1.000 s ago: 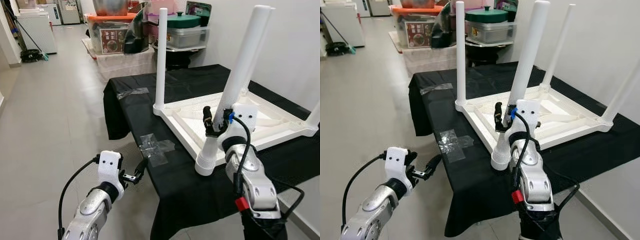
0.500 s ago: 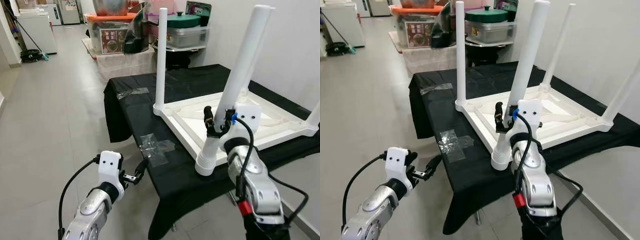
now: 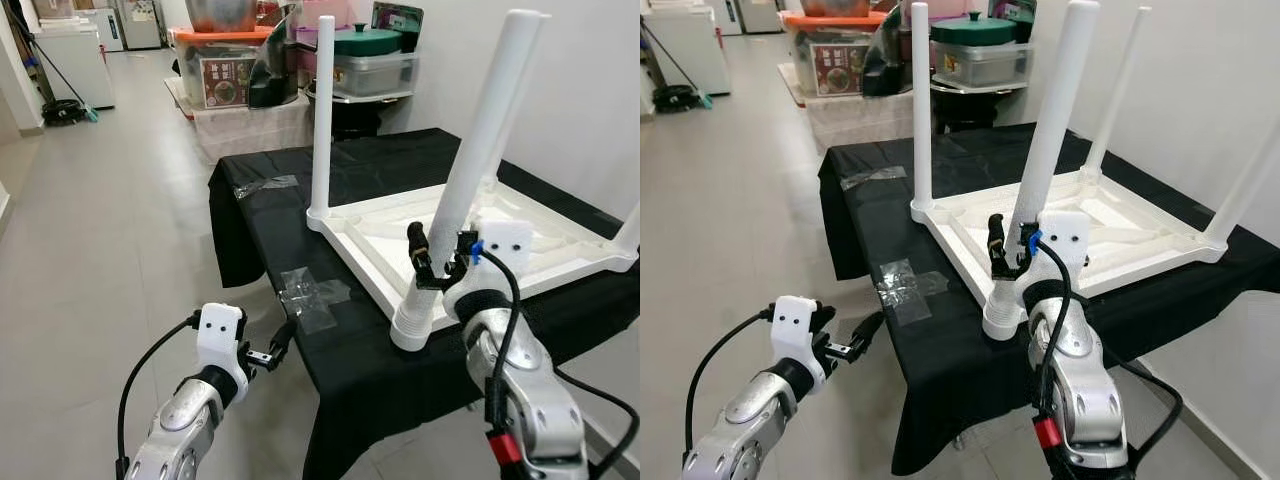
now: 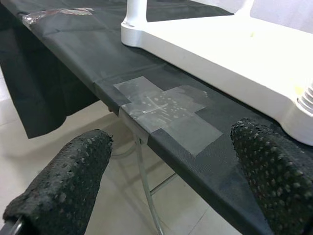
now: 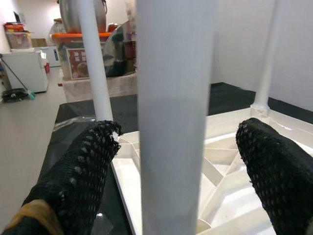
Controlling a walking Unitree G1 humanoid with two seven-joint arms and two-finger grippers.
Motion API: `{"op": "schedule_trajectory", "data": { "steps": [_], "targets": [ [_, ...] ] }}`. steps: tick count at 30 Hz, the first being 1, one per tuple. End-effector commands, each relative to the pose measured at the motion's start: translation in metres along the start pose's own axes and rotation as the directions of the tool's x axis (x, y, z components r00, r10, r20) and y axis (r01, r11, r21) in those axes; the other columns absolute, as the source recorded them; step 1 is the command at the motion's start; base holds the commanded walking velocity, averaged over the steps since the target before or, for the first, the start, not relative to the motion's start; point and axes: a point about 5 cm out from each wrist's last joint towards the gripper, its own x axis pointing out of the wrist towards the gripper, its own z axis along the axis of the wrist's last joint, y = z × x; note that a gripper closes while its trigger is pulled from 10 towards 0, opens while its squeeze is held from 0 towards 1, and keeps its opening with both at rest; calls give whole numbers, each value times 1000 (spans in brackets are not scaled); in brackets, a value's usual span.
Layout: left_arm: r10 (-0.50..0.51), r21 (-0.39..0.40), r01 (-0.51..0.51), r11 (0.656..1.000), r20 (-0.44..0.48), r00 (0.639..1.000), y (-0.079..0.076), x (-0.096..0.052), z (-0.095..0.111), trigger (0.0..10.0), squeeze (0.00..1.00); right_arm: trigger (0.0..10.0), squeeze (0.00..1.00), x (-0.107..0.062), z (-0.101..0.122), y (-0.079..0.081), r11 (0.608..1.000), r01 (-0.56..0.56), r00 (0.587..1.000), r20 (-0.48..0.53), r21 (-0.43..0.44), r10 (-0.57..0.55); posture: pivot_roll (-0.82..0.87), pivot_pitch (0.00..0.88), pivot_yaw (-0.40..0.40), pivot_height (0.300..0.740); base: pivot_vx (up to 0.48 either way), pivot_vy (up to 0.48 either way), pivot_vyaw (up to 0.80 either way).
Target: Building children table
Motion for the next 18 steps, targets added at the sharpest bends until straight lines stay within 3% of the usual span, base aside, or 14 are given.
{"op": "schedule_trajectory", "data": {
  "steps": [1,8,12,14,18],
  "targets": [
    [-3,0,3,1000,-7,1000,1,0,-2,10000,0,10000,1000,-3,1,0,1000,-8,1000,-4,6,8,-35,0,-10,740,0,0,0],
    [-7,-1,7,1000,-8,1000,0,1,-3,10000,0,10000,1000,-18,-2,-3,1000,-12,1000,-24,-7,12,-48,0,-6,740,0,0,0],
    [-10,-2,10,1000,-9,1000,0,1,-3,10000,0,10000,1000,-37,-5,-4,1000,-24,998,-52,-11,23,-60,0,-1,740,0,0,0],
    [-10,-2,10,1000,-9,1000,0,1,-3,10000,0,10000,1000,-37,-5,-4,1000,-24,998,-52,-11,23,-60,0,-1,740,0,0,0],
    [-13,-2,13,1000,-6,1000,1,1,-3,10000,0,10000,1000,-48,-7,-2,998,-67,996,-64,23,68,-66,0,5,740,0,0,0]
  ]
}}
